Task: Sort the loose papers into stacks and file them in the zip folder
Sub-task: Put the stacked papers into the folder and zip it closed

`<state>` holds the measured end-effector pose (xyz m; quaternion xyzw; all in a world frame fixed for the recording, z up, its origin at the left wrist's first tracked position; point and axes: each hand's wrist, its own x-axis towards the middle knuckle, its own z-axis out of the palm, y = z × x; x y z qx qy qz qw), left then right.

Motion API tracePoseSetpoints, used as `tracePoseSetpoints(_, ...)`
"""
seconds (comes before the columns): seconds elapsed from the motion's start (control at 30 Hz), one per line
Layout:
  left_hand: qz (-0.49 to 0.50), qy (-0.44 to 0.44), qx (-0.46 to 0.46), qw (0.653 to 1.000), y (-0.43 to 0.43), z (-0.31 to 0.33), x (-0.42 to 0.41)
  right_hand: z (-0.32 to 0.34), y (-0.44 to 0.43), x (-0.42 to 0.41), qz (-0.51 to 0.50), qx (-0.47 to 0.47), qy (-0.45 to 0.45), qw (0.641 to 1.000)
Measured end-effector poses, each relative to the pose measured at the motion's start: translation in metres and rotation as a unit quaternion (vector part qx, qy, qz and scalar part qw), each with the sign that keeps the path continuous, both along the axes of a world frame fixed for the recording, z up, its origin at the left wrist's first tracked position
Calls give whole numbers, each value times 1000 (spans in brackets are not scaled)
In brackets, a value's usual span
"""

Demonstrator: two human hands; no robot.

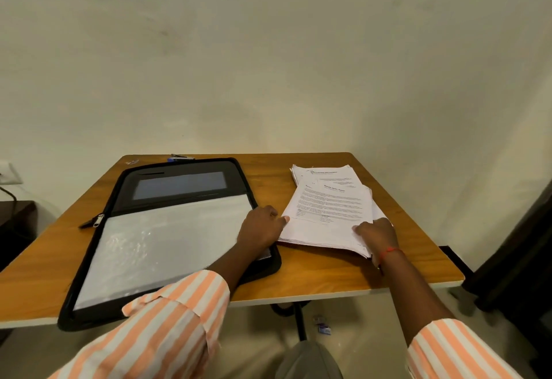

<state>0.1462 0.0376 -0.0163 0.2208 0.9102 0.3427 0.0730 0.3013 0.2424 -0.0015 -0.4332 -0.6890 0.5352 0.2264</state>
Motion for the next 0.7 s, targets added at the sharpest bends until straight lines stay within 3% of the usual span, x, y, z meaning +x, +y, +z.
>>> tracePoseSetpoints(0.13, -28, -20, -103, 994, 11, 17, -10, 6, 4, 3, 45, -87, 17, 995)
tracePoseSetpoints(0.2, -39, -55, -86, 994, 19, 23, -11, 11, 6, 6, 74, -120, 67, 988)
tracePoseSetpoints(0.3, -26, -140, 66, 988, 20, 37, -10, 17, 5, 16, 118, -79, 124, 982)
tracePoseSetpoints(0.4, -84, -278, 277, 916, 9, 55, -11, 26, -5, 25, 167, 30, 150, 974)
tracePoseSetpoints(0.47, -123, -271, 348, 889, 3, 66, -6, 33, -12, 25, 174, 62, 195, 963)
tracePoseSetpoints(0.57, -118, -185, 425, 878, 3, 82, 6, 45, -21, 19, 148, 90, 256, 951)
tracePoseSetpoints(0.7, -115, -113, 463, 872, 0, 91, 14, 54, -24, 13, 100, 70, 336, 934)
